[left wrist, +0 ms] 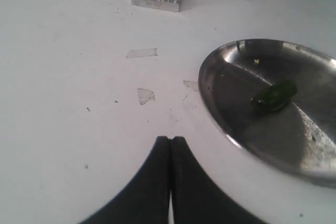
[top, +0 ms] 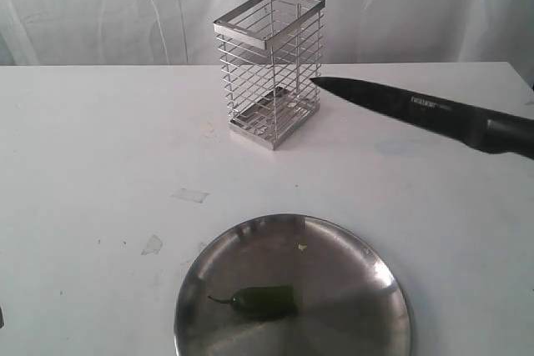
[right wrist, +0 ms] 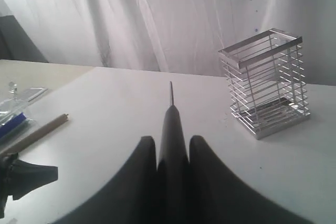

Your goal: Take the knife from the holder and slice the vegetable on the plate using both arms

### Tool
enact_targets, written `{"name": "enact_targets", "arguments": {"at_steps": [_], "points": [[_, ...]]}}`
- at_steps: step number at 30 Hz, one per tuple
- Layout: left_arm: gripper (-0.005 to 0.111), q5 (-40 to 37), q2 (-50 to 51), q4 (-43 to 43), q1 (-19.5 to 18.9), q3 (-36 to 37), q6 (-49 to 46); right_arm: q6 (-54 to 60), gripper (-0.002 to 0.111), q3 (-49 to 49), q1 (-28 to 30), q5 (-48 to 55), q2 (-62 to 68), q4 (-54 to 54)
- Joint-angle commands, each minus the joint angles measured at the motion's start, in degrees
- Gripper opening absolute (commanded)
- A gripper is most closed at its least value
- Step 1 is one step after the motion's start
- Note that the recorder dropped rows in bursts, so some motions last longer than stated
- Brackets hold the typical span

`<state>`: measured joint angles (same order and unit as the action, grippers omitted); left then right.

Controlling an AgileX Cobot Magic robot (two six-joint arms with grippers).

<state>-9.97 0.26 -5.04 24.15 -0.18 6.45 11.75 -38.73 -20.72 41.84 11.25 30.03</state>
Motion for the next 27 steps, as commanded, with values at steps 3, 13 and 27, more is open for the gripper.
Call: {"name": "enact_targets", "arguments": {"at_steps": [3, 13, 27], "points": [[0.0, 19.14, -0.26, -13.74, -0.11, 0.18, 14.94, 3.96, 0.008, 0.14, 0.05, -1.63, -0.12, 6.79], [0.0, 11.55, -0.26, -8.39, 1.51, -1.52, 29.53, 13.29, 0.008, 0.14, 0.05, -3.78, 5.23, 16.53], [0.009, 35.5, 41.16, 18.19, 13.93, -14.84, 29.54, 32.44, 0.008, -0.34, 0.05, -10.84, 18.32, 35.87]]}}
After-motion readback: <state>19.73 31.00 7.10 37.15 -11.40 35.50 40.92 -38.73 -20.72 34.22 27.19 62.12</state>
